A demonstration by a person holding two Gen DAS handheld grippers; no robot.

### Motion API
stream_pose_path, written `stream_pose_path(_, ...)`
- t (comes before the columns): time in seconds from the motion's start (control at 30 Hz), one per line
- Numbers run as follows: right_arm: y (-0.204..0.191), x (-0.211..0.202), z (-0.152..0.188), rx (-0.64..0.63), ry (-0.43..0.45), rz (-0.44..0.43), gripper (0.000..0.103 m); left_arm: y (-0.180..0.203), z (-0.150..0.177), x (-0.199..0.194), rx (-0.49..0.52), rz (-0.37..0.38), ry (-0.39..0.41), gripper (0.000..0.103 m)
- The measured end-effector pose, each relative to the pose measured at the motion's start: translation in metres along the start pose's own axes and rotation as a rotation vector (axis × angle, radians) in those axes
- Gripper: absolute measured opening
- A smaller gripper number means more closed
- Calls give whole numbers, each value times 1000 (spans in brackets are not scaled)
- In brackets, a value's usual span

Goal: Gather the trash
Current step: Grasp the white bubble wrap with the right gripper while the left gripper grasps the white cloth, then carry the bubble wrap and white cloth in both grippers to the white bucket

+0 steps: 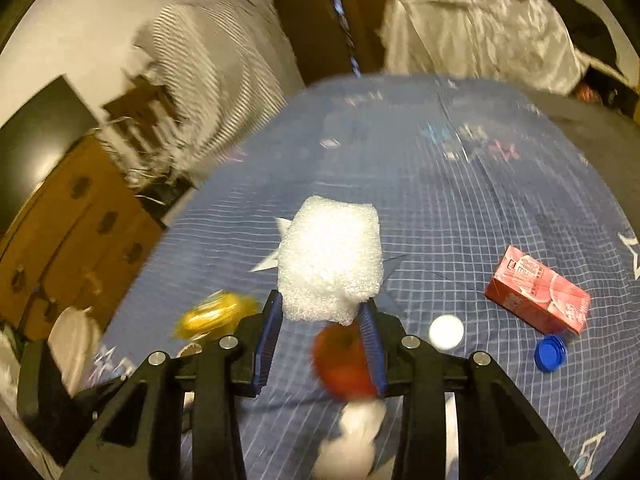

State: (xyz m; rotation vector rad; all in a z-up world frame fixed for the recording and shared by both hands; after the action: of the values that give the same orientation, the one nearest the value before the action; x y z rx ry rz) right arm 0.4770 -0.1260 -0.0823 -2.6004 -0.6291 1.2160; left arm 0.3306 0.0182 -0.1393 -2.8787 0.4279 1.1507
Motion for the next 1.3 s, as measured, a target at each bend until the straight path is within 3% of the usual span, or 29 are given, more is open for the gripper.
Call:
stream_pose_path(0.27, -66, -54, 91, -95, 21, -40, 40, -62, 47, -60, -123, -196, -21, 29)
stream_pose_path(0.57, -132, -57, 192, -129, -10, -47, 40, -85, 76, -110, -158, -315, -6, 30)
stream_pose_path(0.97, -178, -70, 241, -196, -14, -23, 40, -97, 98, -141, -211, -352, 20, 30)
stream_pose_path(1.3, -202, -70, 243, -251, -14, -26, 40, -107, 100, -159, -233, -365, 51, 30)
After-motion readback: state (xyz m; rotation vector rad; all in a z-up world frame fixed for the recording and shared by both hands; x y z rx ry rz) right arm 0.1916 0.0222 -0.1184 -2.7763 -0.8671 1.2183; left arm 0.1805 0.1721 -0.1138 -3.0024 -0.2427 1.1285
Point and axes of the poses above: each gripper's, at about its wrist camera, not at the fingertips, and x roughly the way its jaws point, y to its right, z to its underside, the point moved 9 cm from there along x, roughly the way its jaws point, and after that the axes turned 1 degree about -z, right-handed, at the moved point
